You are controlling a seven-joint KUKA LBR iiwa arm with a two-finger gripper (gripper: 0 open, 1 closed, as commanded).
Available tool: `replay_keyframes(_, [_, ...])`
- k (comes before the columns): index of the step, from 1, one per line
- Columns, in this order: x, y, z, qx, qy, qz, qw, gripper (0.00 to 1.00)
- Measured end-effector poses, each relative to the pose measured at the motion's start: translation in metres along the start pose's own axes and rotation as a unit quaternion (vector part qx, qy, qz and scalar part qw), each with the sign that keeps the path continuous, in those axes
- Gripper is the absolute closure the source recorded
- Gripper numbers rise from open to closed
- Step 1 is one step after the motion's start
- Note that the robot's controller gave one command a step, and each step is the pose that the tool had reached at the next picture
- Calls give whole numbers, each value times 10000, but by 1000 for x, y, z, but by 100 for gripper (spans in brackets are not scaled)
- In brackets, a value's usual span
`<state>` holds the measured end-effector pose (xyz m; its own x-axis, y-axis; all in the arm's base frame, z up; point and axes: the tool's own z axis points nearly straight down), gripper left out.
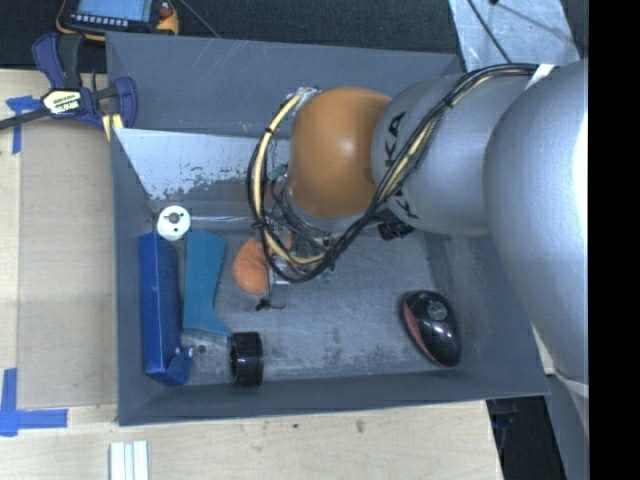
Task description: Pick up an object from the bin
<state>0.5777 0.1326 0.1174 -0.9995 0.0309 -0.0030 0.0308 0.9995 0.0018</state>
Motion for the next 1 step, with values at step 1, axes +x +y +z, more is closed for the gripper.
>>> replay_keyframes(1, [-48,24,43,1,-5,-423,9991,100])
